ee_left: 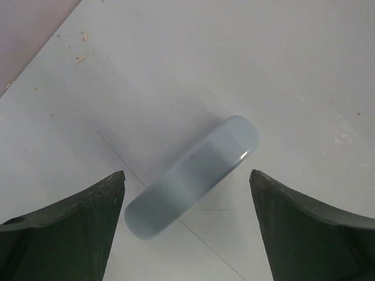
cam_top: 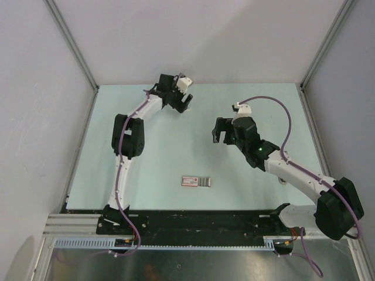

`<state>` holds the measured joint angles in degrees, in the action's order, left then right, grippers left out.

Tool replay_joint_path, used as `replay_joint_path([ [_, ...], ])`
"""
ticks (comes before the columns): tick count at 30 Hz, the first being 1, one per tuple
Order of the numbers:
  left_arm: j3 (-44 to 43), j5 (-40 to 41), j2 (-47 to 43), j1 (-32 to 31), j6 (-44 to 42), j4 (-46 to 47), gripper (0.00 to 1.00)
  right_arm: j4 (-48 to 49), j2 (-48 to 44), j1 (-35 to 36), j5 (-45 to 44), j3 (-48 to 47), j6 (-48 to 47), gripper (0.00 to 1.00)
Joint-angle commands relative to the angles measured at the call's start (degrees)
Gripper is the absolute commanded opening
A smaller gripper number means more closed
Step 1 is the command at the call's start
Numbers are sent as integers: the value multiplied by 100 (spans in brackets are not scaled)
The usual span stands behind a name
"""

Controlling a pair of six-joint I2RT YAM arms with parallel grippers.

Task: Unload the staples from the stapler

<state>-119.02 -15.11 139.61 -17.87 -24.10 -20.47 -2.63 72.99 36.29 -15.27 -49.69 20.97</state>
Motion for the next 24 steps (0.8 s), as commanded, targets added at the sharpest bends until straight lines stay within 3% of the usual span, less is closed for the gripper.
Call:
replay_joint_path([
  [1, -85, -220, -76, 16, -231, -63, 89, 202, -298, -2, 93, -23, 30, 99],
  [16, 195, -123, -154, 58, -528, -291, 36, 187, -370, -6, 52, 16, 90, 99],
  [24, 927, 387, -685, 82, -511, -361, 4, 205, -248, -13, 74, 33, 128, 99],
])
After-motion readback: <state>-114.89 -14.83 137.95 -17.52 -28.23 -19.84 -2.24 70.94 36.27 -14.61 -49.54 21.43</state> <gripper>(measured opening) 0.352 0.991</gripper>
